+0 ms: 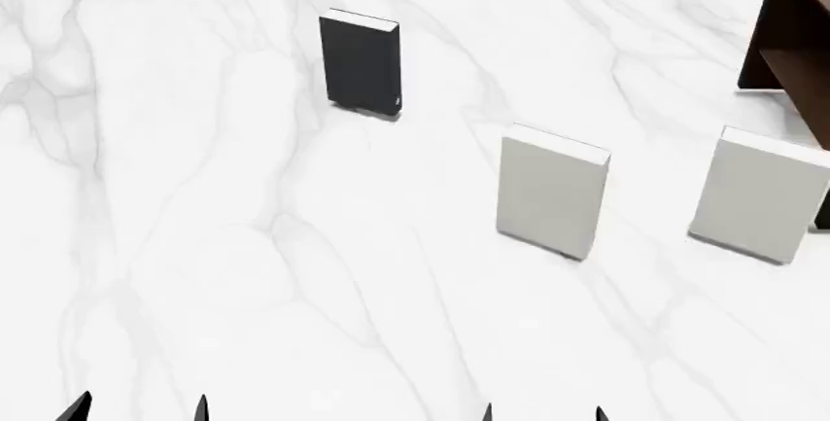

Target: Pick up the book on the left and place it on top of the shelf.

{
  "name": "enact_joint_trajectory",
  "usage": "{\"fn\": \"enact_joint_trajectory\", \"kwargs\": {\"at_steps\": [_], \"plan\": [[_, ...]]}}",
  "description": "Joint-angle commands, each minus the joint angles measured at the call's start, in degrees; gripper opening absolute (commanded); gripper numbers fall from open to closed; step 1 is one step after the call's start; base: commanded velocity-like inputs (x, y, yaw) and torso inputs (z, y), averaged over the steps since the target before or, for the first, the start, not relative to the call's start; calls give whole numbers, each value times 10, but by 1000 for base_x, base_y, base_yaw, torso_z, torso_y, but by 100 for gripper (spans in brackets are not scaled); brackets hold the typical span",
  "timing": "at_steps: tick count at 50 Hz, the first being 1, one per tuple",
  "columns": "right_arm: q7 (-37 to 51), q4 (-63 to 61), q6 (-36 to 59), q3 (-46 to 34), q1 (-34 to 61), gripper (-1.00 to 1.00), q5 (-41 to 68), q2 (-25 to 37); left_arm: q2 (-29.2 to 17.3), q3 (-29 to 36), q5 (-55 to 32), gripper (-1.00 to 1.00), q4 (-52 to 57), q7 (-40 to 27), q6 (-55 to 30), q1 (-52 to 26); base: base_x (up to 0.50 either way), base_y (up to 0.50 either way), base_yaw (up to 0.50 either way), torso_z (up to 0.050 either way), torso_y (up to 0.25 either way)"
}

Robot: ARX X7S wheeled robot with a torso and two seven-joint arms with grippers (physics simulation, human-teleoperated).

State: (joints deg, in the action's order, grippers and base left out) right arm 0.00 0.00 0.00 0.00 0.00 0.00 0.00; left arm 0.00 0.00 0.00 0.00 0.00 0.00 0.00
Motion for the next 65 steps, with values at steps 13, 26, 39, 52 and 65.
{"fn": "enact_joint_trajectory", "kwargs": {"at_steps": [13, 26, 39, 52, 65], "plan": [[32, -8, -15, -39, -12, 100, 11, 28, -28, 37, -22, 100, -5, -36, 7, 0, 0, 0, 0, 0, 0], [38, -14, -8, -56, -16, 100, 26, 41, -40, 48, -29, 100, -8, -54, 14, 0, 0, -231, 0, 0, 0], [64, -7, -22, -64, -15, 100, 23, 46, -49, 59, -36, 100, -8, -64, 13, 0, 0, -128, 0, 0, 0], [79, -12, -22, -71, -16, 100, 25, 53, -57, 68, -57, 100, 4, -63, 7, 2, 0, 0, 0, 0, 0], [46, -26, -15, -42, -23, 100, 0, 27, -27, 35, -25, 100, 7, -33, -5, 4, 0, 0, 0, 0, 0]]}}
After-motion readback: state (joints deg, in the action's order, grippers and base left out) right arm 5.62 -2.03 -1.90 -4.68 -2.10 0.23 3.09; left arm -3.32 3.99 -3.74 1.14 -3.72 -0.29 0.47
